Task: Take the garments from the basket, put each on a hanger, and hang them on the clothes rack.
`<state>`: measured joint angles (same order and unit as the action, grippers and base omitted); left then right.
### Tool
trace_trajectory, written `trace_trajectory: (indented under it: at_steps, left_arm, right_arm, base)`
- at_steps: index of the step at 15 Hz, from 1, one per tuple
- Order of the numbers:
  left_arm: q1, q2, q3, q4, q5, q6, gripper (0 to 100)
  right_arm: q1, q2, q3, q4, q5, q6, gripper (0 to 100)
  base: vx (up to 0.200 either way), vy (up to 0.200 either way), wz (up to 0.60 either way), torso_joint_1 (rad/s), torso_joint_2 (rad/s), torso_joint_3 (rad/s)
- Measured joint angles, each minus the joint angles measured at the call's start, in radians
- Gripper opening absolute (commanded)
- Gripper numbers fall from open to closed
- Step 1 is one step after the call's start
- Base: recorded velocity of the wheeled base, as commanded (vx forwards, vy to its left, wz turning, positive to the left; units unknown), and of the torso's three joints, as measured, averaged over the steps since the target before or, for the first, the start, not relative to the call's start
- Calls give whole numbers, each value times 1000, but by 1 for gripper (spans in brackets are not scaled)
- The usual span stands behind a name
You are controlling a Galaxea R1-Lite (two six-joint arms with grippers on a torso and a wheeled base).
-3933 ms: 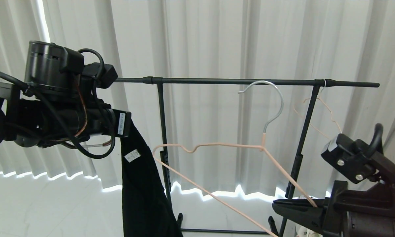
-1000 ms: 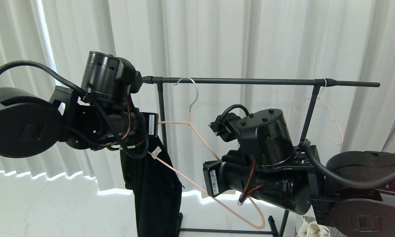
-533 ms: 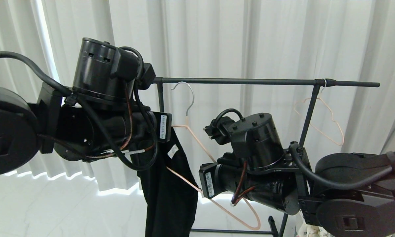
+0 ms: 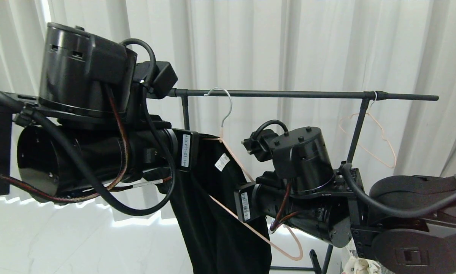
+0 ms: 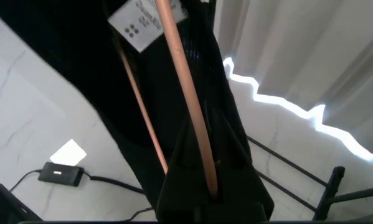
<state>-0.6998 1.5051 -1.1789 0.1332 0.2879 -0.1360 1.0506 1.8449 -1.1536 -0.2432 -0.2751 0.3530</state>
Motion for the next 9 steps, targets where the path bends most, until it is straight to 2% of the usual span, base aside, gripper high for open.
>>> trace_trajectory:
  at_steps: [1, 4, 6, 9]
  left_arm:
    - [0, -10, 0, 0, -3, 0, 100]
    - [-18, -46, 21, 0, -29, 13, 100]
    - [-26, -68, 57, 1, -30, 57, 100]
    - [-43, -86, 77, -1, -30, 61, 100]
  right_arm:
    - [0, -2, 0, -8, -5, 0, 0]
    - [-15, -5, 1, -78, -64, -3, 0]
    - [-33, -13, 16, -142, -81, -13, 0]
    - [-61, -26, 48, -269, -103, -61, 0]
  base:
    - [0, 0, 0, 0, 0, 0]
    - [0, 0, 0, 0, 0, 0]
    - [0, 0, 0, 0, 0, 0]
    - [0, 0, 0, 0, 0, 0]
